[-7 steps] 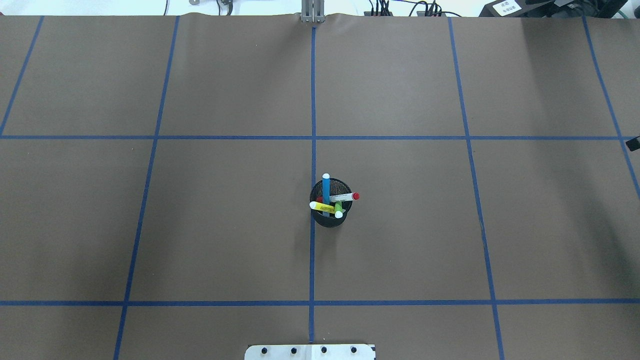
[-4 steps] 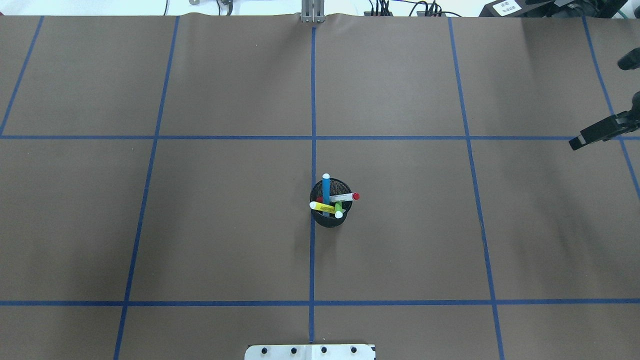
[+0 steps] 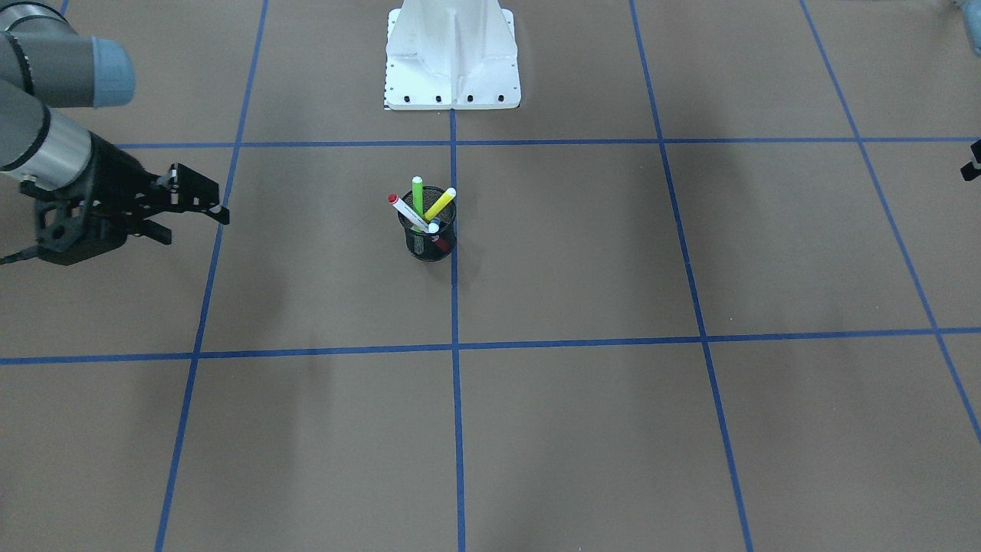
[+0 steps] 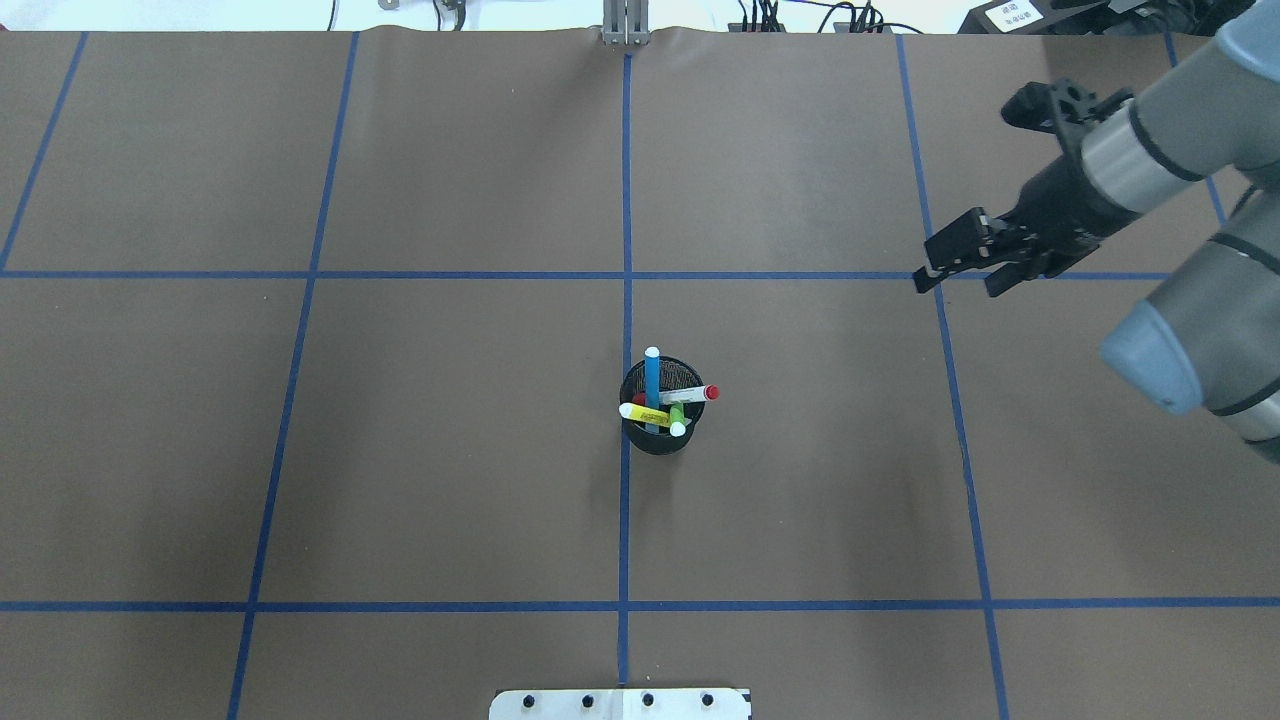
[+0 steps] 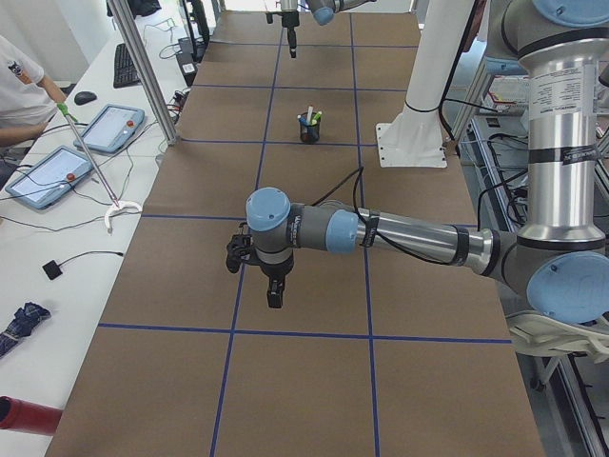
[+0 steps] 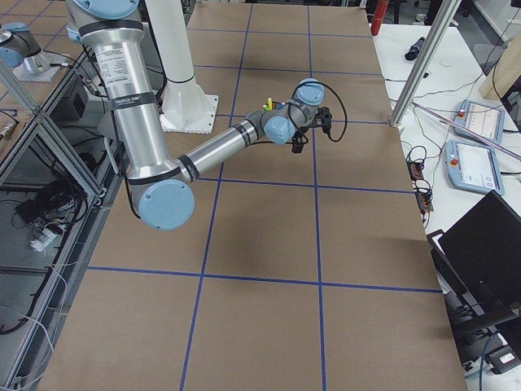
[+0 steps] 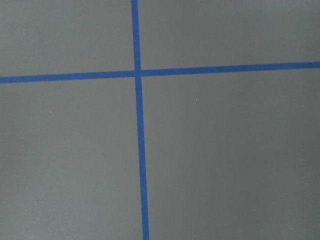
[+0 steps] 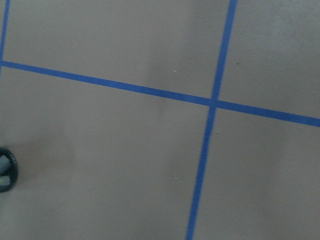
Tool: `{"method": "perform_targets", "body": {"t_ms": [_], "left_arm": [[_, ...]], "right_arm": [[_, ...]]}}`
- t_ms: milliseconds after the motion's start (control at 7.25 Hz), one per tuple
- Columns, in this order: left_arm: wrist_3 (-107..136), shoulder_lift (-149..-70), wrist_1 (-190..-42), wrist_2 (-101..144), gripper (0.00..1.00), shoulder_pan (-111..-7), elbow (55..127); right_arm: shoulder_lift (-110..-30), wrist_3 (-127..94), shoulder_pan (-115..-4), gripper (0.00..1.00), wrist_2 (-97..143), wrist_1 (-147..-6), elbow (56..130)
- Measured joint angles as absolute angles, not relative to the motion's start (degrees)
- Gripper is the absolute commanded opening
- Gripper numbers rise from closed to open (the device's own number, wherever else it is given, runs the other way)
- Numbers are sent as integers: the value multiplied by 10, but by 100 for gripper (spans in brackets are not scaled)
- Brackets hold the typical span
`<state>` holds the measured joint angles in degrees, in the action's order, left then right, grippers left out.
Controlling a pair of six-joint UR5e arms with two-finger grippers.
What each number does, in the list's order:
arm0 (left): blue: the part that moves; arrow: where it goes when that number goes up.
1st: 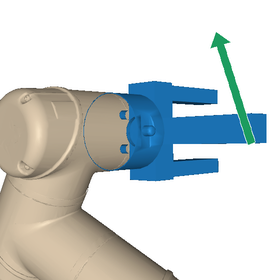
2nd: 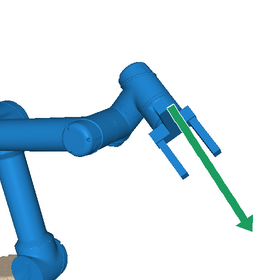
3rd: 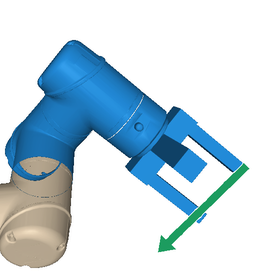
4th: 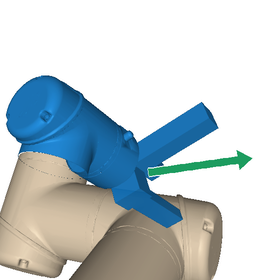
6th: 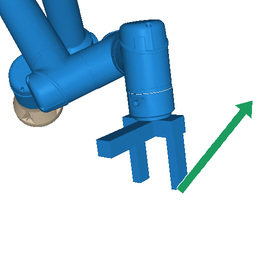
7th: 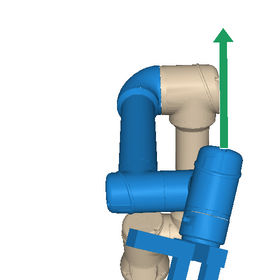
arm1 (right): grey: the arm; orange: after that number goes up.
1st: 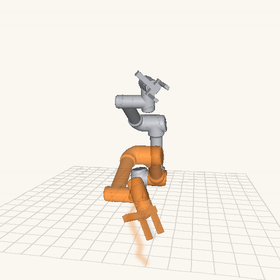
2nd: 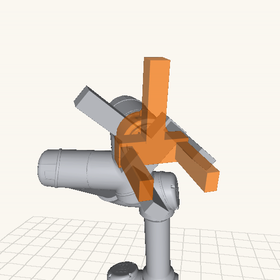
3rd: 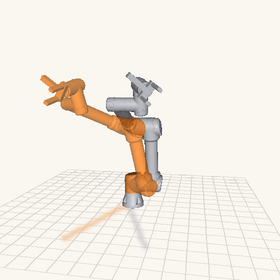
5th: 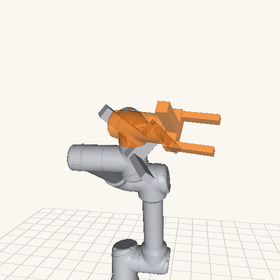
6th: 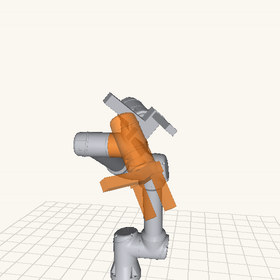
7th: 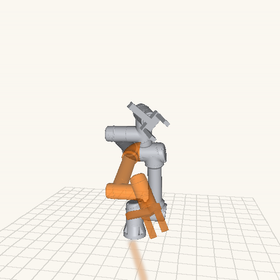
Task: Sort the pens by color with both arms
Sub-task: 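Move the right gripper over the black mesh pen cup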
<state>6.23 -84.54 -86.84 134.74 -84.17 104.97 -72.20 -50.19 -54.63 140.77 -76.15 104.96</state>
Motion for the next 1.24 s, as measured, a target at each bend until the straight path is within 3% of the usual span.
{"method": "perform_targets", "body": {"t_ms": [414, 827, 1241], "left_arm": [[81, -847, -868, 1347, 100, -840, 1049], [90, -848, -868, 1347, 100, -835, 1047], [91, -849, -868, 1347, 100, -833, 1044]], "right_arm": [[-626, -572, -453, 97, 1320, -787, 1042], [-507, -571, -383, 77, 1220, -894, 997], [-418, -525, -367, 63, 1205, -909, 885]]}}
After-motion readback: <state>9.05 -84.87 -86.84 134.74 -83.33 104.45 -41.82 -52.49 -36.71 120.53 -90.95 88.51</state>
